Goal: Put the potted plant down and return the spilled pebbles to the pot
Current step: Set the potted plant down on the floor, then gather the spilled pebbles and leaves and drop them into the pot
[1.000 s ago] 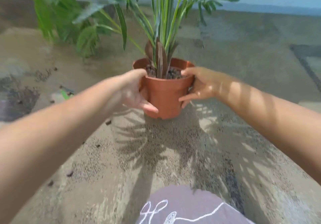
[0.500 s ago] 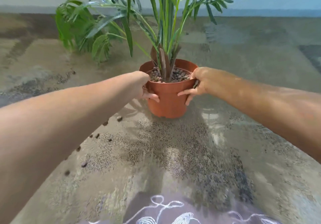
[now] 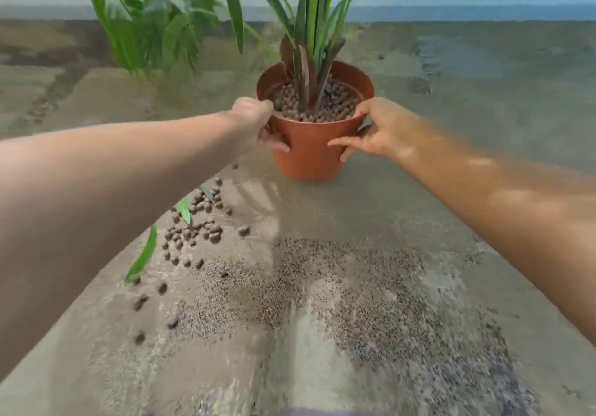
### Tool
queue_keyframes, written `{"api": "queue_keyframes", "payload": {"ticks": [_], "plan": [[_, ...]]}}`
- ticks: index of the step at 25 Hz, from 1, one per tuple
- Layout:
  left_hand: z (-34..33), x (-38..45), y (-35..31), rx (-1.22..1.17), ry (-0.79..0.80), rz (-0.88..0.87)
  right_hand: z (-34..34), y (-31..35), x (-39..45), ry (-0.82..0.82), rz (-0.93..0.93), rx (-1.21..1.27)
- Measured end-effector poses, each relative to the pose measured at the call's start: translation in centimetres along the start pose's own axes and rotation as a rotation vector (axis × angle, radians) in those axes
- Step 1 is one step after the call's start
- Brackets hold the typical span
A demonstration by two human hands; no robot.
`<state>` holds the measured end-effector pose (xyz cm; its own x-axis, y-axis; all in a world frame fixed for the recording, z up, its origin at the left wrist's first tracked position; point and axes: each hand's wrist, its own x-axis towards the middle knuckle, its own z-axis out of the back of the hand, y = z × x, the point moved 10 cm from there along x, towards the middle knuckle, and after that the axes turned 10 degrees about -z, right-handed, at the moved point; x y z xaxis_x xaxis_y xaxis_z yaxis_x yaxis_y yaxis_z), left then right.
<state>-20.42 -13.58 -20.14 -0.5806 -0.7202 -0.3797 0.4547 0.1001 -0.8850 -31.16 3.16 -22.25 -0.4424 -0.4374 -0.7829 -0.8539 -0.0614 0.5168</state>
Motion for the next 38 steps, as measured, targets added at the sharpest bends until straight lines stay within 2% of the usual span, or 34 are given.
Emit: {"api": "queue_keyframes", "payload": {"ticks": [6, 10, 15, 19, 21, 23, 24, 26, 28, 30, 32, 35, 37, 38], "plan": [[0.9, 6.8, 2.4, 0.003, 0.042, -0.105, -2.5, -0.6, 4.7, 0.140, 0.130, -0.090], [0.6, 6.2, 2.4, -0.056, 0.062, -0.109, -1.7, 0.0, 6.3, 0.074, 0.112, -0.064], [1.8, 3.4, 5.0, -0.250, 0.181, -0.075, -1.9, -0.9, 5.4, 0.045, 0.146, -0.034], [8.2, 2.3, 8.1, -0.239, 0.104, -0.108, -2.0, -1.0, 3.3, 0.080, 0.285, -0.073], [12.5, 2.7, 8.9, -0.230, -0.004, -0.106, -1.2, -2.7, 2.4, 0.073, 0.296, -0.143], [17.0, 2.3, 9.8, -0.053, -0.127, -0.119, 0.3, -5.2, 1.1, -0.001, 0.289, -0.292], [19.0, 1.7, 10.3, 0.209, -0.164, -0.133, 0.6, -6.6, 0.3, -0.037, 0.300, -0.417], [21.4, 0.1, 12.7, 0.754, -0.135, -0.113, 0.6, -9.1, -0.7, -0.103, 0.339, -0.753], [22.4, -1.9, 15.9, 0.975, -0.064, -0.057, 0.0, -11.7, -1.6, -0.119, 0.398, -1.156], [23.7, -2.6, 17.2, 1.008, -0.058, -0.046, -1.8, -14.5, -2.5, -0.012, 0.483, -1.433], [24.8, -2.2, 16.9, 0.969, -0.075, -0.061, -2.4, -16.3, -2.4, 0.028, 0.526, -1.566], [26.7, -2.2, 16.4, 0.871, -0.197, -0.086, -1.7, -17.4, -0.9, -0.116, 0.549, -1.668], [27.6, -2.2, 16.2, 0.867, -0.270, -0.097, -1.5, -18.0, -0.2, -0.225, 0.634, -1.770], [27.6, -1.8, 15.8, 0.894, -0.281, -0.116, -1.6, -18.4, 0.0, -0.227, 0.677, -1.829]]}}
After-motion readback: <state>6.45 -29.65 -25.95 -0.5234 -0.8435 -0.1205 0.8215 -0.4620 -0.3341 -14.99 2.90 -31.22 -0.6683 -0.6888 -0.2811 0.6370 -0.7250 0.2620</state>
